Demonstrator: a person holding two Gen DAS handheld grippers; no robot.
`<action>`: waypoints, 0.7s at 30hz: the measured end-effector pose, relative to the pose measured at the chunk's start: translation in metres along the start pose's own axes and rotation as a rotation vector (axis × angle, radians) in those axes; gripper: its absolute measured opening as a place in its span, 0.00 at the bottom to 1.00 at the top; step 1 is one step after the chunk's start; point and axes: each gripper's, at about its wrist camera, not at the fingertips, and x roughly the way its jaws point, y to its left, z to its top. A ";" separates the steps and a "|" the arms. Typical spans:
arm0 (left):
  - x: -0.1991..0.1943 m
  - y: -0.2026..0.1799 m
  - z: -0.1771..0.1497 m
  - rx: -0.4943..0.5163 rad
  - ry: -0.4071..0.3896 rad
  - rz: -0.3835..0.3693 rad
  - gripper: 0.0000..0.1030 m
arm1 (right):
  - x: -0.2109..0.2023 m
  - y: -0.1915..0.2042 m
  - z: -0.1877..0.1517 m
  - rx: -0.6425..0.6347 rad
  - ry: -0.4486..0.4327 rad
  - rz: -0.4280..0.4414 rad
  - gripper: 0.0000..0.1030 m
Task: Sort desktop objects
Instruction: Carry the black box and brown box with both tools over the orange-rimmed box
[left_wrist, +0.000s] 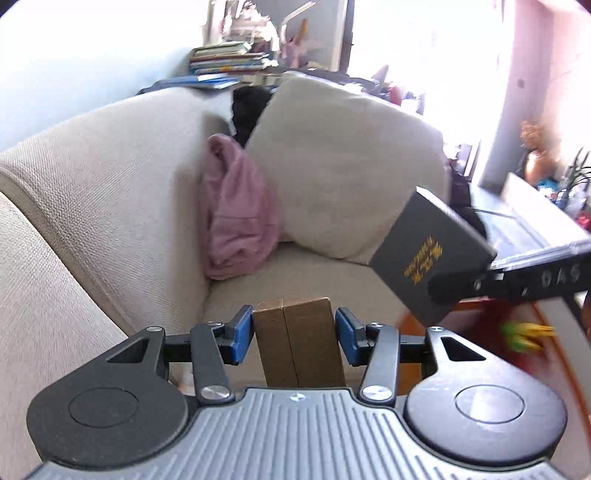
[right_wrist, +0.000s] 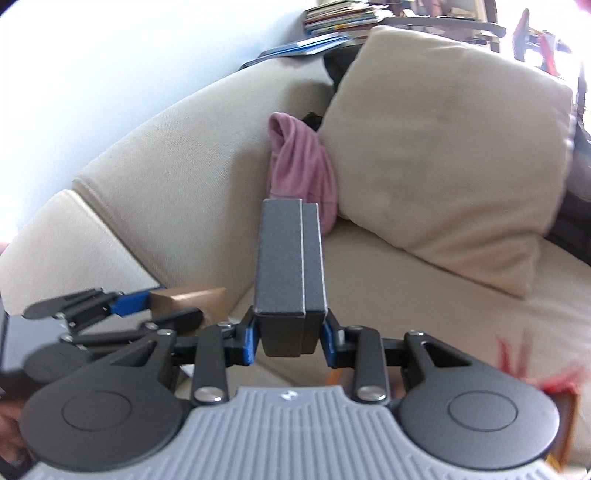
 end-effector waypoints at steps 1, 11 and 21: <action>-0.007 -0.006 0.000 0.002 -0.004 -0.014 0.54 | -0.013 -0.002 -0.008 0.004 -0.001 -0.004 0.34; -0.020 -0.067 -0.016 0.036 -0.017 -0.161 0.54 | -0.103 -0.021 -0.080 0.012 0.007 -0.075 0.35; 0.011 -0.117 -0.040 0.106 0.069 -0.224 0.54 | -0.115 -0.043 -0.128 0.028 0.186 -0.103 0.35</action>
